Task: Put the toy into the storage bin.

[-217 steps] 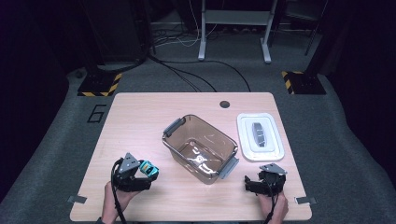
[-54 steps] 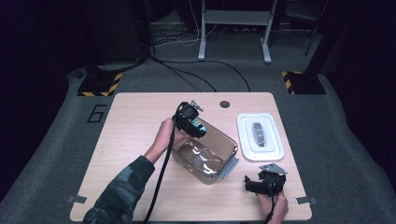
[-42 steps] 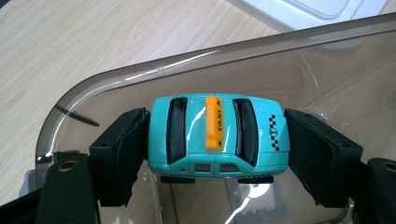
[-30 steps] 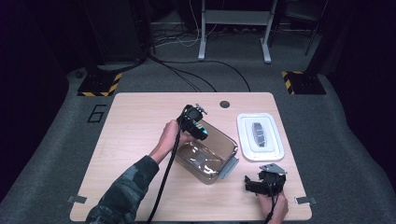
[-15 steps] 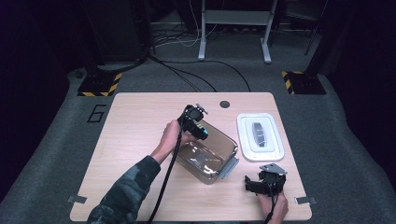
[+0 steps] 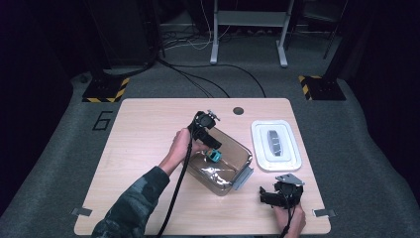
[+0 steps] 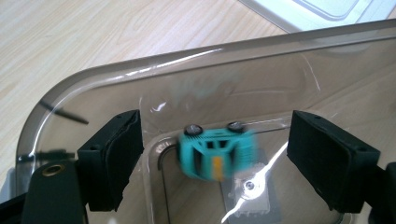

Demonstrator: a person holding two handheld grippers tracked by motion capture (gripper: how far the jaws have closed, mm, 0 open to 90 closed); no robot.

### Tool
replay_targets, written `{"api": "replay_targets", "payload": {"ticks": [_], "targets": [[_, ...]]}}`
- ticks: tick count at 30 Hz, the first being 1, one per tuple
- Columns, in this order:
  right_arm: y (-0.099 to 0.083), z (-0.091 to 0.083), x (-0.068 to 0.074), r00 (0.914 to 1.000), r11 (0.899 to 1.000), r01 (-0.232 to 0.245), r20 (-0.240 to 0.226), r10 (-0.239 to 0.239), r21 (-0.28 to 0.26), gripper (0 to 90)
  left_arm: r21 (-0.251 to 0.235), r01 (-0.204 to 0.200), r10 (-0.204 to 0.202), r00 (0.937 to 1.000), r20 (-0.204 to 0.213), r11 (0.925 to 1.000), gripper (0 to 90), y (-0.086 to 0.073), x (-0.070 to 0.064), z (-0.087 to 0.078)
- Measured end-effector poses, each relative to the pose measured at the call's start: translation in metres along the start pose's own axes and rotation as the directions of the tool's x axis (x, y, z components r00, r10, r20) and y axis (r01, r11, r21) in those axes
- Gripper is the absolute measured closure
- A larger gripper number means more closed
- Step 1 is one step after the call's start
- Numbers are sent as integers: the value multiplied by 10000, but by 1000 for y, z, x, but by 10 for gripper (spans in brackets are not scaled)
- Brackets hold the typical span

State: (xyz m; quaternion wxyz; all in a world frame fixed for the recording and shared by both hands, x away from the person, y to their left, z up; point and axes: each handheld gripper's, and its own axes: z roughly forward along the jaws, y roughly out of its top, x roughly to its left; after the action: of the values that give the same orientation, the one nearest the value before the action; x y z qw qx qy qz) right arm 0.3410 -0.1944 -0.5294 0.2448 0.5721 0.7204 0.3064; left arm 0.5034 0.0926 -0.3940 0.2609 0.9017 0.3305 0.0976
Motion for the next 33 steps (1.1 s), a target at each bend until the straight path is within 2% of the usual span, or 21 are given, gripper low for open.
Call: {"api": "replay_targets", "payload": {"ticks": [7, 15, 24, 33], "targets": [[0, 0, 0, 10000, 10000, 21, 9, -21, -3, 14, -429, -77, 76, 10000, -39, 9990, 166, -4, -3, -14], [0, 0, 0, 10000, 10000, 15, 0, -15, 0, 14, -802, -217, 223, 9997, 60, 9965, 152, -17, -2, -31], [0, 0, 0, 10000, 10000, 17, -3, -17, -2, 14, -1215, -333, 330, 9994, -41, 9920, 121, -38, -1, -52], [0, 0, 0, 10000, 10000, 15, -5, -15, -3, 14, -1573, -360, 324, 9992, -254, 9869, 56, -66, -1, -70]]}}
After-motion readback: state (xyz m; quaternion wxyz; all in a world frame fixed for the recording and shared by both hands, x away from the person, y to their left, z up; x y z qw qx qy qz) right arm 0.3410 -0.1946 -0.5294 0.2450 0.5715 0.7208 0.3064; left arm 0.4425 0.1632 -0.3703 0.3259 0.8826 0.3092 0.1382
